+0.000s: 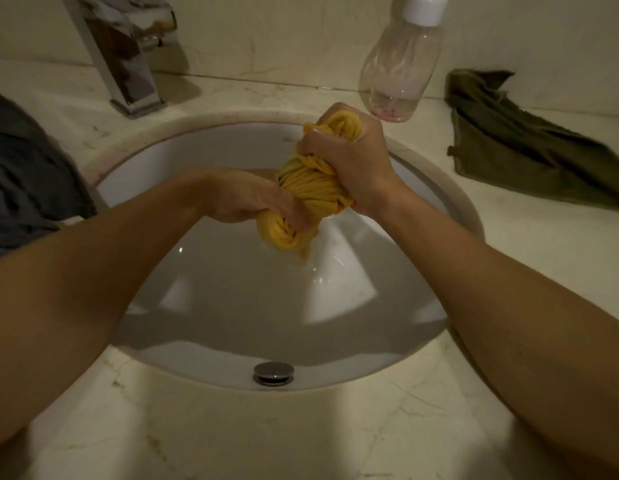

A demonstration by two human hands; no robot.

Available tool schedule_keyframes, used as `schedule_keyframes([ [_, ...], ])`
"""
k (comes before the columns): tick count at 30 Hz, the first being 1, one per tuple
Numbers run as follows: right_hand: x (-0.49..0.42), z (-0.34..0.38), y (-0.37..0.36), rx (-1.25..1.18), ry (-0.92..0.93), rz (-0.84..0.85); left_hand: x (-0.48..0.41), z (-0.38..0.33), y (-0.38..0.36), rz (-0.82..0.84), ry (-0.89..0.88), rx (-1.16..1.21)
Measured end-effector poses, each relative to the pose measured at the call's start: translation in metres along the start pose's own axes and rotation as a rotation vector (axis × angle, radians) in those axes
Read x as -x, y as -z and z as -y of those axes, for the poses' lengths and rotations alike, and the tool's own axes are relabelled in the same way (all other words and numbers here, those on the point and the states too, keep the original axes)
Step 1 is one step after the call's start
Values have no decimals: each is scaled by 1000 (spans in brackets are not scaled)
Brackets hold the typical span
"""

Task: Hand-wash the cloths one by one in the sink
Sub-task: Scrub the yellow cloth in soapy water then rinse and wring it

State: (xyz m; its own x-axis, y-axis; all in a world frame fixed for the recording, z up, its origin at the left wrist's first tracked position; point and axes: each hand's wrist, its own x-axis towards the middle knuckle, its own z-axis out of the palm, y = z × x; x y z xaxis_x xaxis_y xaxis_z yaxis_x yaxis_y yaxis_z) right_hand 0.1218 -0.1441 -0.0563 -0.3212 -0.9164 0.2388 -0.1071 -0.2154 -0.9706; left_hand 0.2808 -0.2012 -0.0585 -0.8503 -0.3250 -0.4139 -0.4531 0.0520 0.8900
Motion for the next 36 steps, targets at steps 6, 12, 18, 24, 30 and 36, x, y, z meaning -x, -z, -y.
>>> schedule_keyframes([
  [6, -3, 2, 5, 5, -22, -20, -7, -2, -4, -113, 131, -10],
  [12, -4, -2, 13, -41, -134, 53, -14, 2, -5, -433, 103, -112],
  [18, 5, 4, 16, 116, -501, 258, -12, -8, -18, -632, 148, -506],
  [24, 2, -7, 0, 53, -380, -115, -16, -15, -28, -697, 85, -504],
  [30, -3, -3, -5, 172, -282, -248, -19, -15, -33, -717, 38, -351],
  [36, -3, -3, -5, 166, -292, -247, -15, -16, -33, -720, 51, -368],
])
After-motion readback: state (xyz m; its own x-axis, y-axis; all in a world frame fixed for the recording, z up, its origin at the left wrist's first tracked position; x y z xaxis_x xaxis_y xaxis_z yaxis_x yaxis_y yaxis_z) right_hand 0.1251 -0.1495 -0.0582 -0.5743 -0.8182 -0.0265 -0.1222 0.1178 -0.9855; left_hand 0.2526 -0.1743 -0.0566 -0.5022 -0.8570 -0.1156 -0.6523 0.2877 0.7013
